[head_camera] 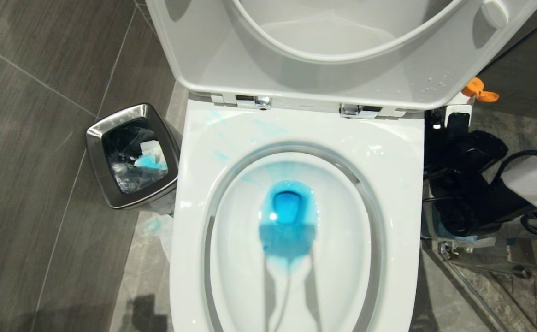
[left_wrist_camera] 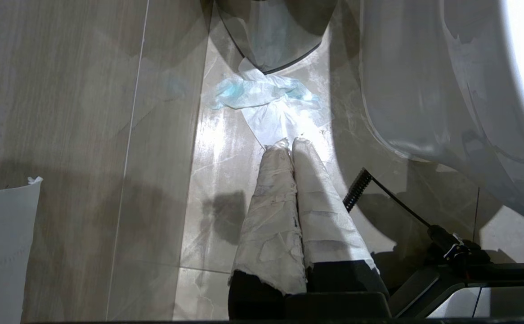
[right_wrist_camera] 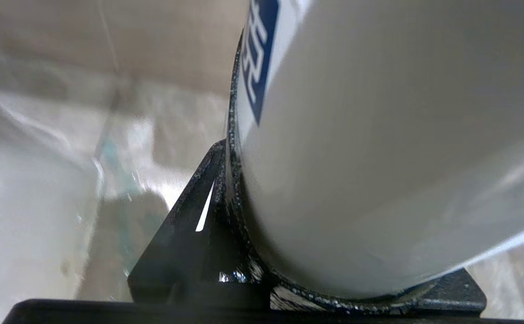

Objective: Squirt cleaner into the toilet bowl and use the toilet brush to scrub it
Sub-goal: Pour in the cleaning agent

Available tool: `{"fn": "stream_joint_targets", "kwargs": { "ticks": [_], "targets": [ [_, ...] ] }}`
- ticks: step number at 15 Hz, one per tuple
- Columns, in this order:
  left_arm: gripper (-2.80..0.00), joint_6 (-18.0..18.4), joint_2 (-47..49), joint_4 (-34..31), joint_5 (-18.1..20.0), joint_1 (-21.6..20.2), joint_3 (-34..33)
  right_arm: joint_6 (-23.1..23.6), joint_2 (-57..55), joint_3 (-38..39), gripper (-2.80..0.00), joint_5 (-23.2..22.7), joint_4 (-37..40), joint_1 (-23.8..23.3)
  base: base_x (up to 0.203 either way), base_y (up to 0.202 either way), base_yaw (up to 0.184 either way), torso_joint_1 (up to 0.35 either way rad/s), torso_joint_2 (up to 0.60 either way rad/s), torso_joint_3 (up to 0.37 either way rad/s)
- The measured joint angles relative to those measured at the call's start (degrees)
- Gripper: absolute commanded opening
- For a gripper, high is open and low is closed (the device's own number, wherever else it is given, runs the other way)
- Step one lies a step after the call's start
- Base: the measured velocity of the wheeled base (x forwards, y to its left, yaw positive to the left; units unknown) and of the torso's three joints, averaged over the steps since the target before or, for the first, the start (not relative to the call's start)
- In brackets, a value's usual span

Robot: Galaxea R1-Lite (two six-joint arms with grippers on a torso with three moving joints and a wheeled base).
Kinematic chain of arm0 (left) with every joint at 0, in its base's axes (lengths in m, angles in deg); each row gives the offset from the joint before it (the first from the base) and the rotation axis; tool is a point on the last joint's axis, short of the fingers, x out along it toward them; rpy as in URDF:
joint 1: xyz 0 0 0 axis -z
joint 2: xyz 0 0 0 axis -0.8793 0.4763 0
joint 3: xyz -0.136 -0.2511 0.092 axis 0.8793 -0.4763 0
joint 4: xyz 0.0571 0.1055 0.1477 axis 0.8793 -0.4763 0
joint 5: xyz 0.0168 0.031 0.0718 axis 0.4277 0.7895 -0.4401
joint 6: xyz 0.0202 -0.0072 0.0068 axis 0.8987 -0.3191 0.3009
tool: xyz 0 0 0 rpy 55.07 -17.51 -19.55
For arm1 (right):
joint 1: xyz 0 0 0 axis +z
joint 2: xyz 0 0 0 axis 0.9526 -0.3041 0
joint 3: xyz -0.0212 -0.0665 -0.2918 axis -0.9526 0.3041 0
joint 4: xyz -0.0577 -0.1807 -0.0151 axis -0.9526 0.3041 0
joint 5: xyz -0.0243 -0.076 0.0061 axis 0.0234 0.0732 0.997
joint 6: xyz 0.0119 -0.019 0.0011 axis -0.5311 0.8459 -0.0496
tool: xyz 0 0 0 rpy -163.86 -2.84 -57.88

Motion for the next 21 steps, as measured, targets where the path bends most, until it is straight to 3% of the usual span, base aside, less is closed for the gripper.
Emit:
{"fn": "stream_joint_targets", "kwargs": {
  "ticks": [9,13,16,21],
  "targets": [
    [-2.8,0.0,0.0,0.0,-0.02,0.0,0.0,0.0,17.1,19.2,-2.8,-0.16,0.13,-0.09,0.0,0.0,0.0,0.0,0.0,0.0],
    [-2.8,0.0,0.0,0.0,-0.02,0.0,0.0,-0.11,24.32,24.33,-2.8,-0.16,1.03,-0.09,0.0,0.0,0.0,0.0,0.0,0.0],
    [-2.8,0.02,0.0,-0.02,-0.02,0.0,0.0,-0.47,29.42,25.31,-2.8,-0.18,6.52,-0.09,0.0,0.0,0.0,0.0,0.0,0.0],
    [-2.8,-0.01,0.0,0.0,-0.01,0.0,0.0,-2.95,39.29,25.6,-2.8,-0.18,22.52,-0.05,0.0,0.0,0.0,0.0,0.0,0.0]
  ]
}}
